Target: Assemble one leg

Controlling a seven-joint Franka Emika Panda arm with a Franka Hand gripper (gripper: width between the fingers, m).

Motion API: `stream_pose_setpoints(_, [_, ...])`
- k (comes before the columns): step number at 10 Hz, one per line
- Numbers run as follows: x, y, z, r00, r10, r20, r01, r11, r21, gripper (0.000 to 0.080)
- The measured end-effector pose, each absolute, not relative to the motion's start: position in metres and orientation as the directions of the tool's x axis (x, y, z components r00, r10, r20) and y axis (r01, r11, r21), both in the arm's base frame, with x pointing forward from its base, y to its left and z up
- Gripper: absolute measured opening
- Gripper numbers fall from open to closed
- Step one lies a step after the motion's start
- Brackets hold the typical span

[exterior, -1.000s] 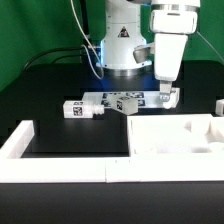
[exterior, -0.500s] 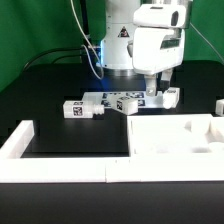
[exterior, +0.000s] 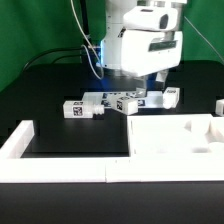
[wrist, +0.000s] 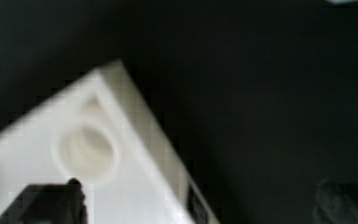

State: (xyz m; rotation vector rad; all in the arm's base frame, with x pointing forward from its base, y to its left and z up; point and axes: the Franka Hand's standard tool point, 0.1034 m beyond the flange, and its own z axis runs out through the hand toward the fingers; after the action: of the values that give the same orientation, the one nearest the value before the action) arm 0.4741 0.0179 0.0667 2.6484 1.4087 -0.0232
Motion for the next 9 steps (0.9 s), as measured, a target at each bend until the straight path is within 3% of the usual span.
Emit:
stream_pose_setpoints(2, [0.468,-0.005,0.065,0.655,0.747,-0.109,0.755,-0.650,0.084,0.0649])
stream_pose_setpoints(3, [0.463,0.004,0.067,0.663,0.721,-0.202,0.742,-0.669,0.050,0.0649])
stream_pose_setpoints(5, [0.460,0.015,0.066,0.635,0.702,-0.323,0.746,-0.666,0.018,0.0649])
stream_pose_setpoints(9, [0.440,0.006,0.044,0.712,0.371,-0.597,0.531,-0.840,0.111,0.0649])
